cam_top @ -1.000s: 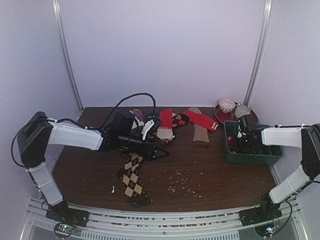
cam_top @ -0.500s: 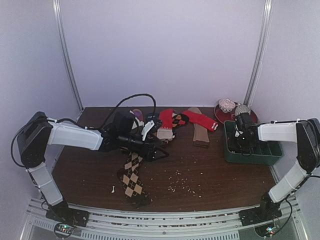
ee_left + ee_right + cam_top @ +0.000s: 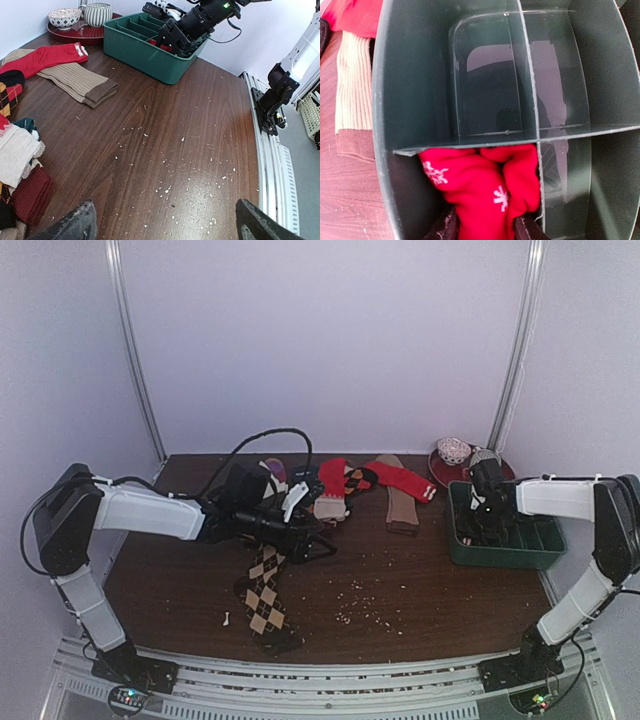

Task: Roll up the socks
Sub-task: Place a pair of socks in the storage box.

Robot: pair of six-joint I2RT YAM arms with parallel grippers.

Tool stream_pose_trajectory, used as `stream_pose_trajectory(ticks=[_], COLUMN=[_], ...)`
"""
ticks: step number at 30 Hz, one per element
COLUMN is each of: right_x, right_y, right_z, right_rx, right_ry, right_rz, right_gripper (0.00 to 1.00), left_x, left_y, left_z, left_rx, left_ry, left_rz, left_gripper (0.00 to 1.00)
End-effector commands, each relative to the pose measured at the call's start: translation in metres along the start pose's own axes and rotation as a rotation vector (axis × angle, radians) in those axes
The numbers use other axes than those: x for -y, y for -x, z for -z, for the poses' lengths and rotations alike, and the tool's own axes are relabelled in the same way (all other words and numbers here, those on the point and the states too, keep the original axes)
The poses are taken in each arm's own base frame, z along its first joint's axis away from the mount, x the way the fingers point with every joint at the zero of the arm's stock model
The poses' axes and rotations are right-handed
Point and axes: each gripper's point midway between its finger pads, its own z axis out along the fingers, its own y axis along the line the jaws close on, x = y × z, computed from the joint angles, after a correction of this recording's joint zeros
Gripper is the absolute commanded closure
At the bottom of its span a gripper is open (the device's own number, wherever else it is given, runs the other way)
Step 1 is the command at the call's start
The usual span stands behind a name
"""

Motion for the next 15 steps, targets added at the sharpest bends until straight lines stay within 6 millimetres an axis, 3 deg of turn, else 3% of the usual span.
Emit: stream_pose_trajectory(ticks=[1, 15], right_x=[-0.001, -0.010], right_y=[0.014, 0.026], right_z=[0.015, 0.033], right_rx=[0.031, 0.073], right_ry=[0.005, 0.059], right_rz=[-0.017, -0.005], right_gripper=[0.64, 0.57], left_x=[0.005, -0.002], left_y=[0.027, 0.025], left_z=[0.007, 0.002], left_rx=[0.053, 0.034], left_ry=[0.009, 0.034], left_rz=[-0.063, -0.062], left_gripper=[0.04, 0.04])
